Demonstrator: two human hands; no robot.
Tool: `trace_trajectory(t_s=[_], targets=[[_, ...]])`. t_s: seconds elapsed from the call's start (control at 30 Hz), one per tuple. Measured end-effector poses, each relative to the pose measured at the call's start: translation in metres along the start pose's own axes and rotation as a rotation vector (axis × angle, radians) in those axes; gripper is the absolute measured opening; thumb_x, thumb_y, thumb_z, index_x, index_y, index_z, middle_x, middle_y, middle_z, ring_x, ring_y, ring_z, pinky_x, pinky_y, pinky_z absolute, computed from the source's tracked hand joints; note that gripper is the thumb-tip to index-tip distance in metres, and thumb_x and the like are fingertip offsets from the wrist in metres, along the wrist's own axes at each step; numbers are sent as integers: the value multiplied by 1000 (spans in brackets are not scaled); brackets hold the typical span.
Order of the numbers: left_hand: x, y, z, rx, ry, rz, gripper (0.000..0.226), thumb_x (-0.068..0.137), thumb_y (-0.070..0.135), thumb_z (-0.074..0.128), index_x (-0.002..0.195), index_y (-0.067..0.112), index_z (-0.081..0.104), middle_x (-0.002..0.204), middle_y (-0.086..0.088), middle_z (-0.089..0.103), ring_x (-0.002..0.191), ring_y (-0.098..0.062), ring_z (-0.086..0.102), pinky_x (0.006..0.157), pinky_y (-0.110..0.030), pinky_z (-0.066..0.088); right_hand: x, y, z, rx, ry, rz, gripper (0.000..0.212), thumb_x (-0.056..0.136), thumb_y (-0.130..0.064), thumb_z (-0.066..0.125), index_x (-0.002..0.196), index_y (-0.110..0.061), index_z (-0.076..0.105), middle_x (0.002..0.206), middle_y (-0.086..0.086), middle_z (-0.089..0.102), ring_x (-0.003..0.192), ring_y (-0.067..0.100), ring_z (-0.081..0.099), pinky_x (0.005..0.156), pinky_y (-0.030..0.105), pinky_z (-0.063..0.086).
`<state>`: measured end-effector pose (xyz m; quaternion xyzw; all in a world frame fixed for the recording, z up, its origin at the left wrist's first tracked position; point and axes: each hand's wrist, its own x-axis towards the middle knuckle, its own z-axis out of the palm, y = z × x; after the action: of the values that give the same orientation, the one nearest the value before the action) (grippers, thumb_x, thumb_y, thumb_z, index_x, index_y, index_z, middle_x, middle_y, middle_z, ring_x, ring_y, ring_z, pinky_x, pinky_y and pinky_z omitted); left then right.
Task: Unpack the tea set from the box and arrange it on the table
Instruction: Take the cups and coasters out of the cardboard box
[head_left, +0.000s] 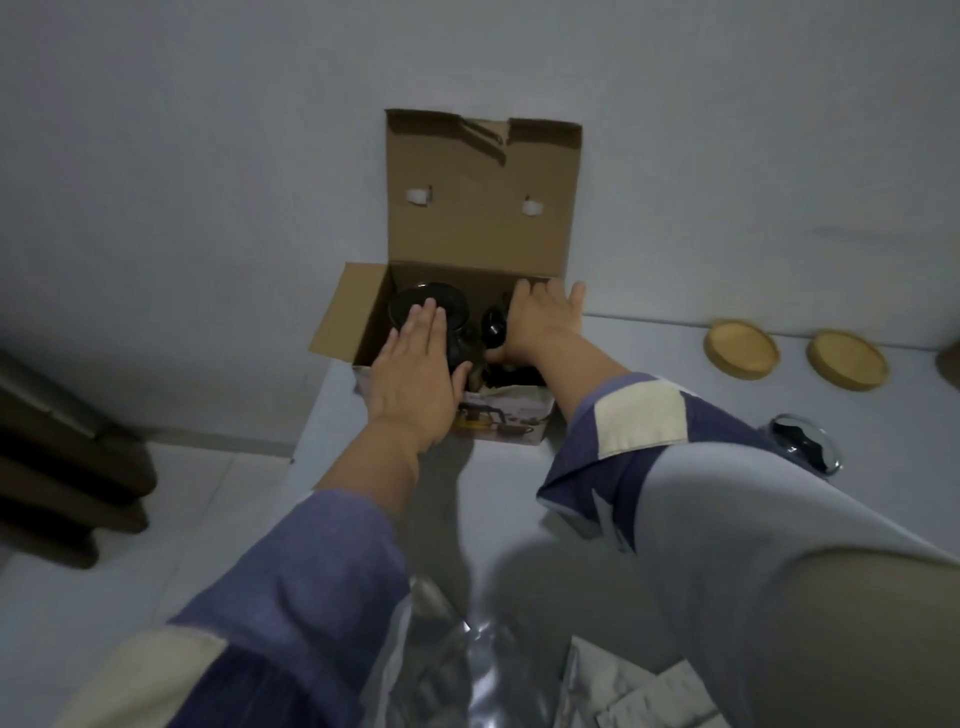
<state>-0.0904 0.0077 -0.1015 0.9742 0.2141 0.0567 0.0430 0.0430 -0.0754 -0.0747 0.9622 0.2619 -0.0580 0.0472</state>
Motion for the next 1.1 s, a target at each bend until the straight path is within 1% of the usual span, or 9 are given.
trace_trajectory(t_s=[0.17,0.37,0.53,0.63,0.73,0.8,0.9,1.0,1.1], targets=[[0,1,0,0,-2,-7,68,100,44,27,152,9,1,162,-5,-1,149,-18,1,121,-33,7,-4,-4,0,-100,-70,-23,94,71,-63,67,143,-18,27,139,19,44,136,36,32,114,54,9],[0,2,-2,-4,-18,-8,68,100,43,28,152,10,1,162,-5,-3,149,-18,-1,122,-34,6,-2,-5,-10,28,-195,-21,98,72,-59,66,149,-28,13,138,20,43,134,39,34,114,58,5],[0,2,-2,13,-20,-14,68,100,44,26,152,9,-1,162,-5,-4,149,-18,-2,122,-34,6,-10,-2,-6,-1,-105,-73,95,70,-52,75,145,-37,19,155,24,10,133,41,39,113,61,-2],[0,2,-2,12,-27,-12,68,100,44,25,152,9,-1,162,-5,-5,149,-18,-3,121,-34,5,-9,0,-1,-40,-90,-95,93,71,-52,75,145,-37,21,156,23,5,135,40,37,114,59,1],[0,2,-2,0,-27,-14,68,100,43,26,152,9,-1,162,-4,-5,149,-17,-3,121,-34,4,-7,6,-6,-2,-145,-108,93,73,-53,71,147,-35,18,154,20,14,135,38,36,113,56,9],[0,2,-2,1,-21,-17,68,100,43,27,152,10,0,162,-4,-4,149,-18,-2,121,-34,4,-7,9,-9,78,-172,-112,95,72,-52,70,148,-32,17,147,15,32,132,34,41,111,53,15],[-1,3,-3,-2,-23,-20,68,100,43,28,152,10,0,162,-4,-3,149,-18,-2,121,-34,5,-8,10,-7,179,-78,-67,92,68,-47,76,142,-18,28,131,7,54,124,28,49,105,49,24],[-1,3,-4,-7,-37,-21,68,100,43,27,152,10,-1,162,-4,-4,149,-18,-3,121,-34,4,-11,8,-2,221,29,-20,84,65,-43,79,132,-15,39,125,6,57,119,27,51,101,46,29],[0,3,-3,11,-46,-20,68,100,43,26,152,10,-2,162,-5,-4,149,-18,-3,122,-35,5,-16,10,0,325,126,-14,84,64,-41,78,134,-16,39,131,5,52,124,25,45,100,43,30]])
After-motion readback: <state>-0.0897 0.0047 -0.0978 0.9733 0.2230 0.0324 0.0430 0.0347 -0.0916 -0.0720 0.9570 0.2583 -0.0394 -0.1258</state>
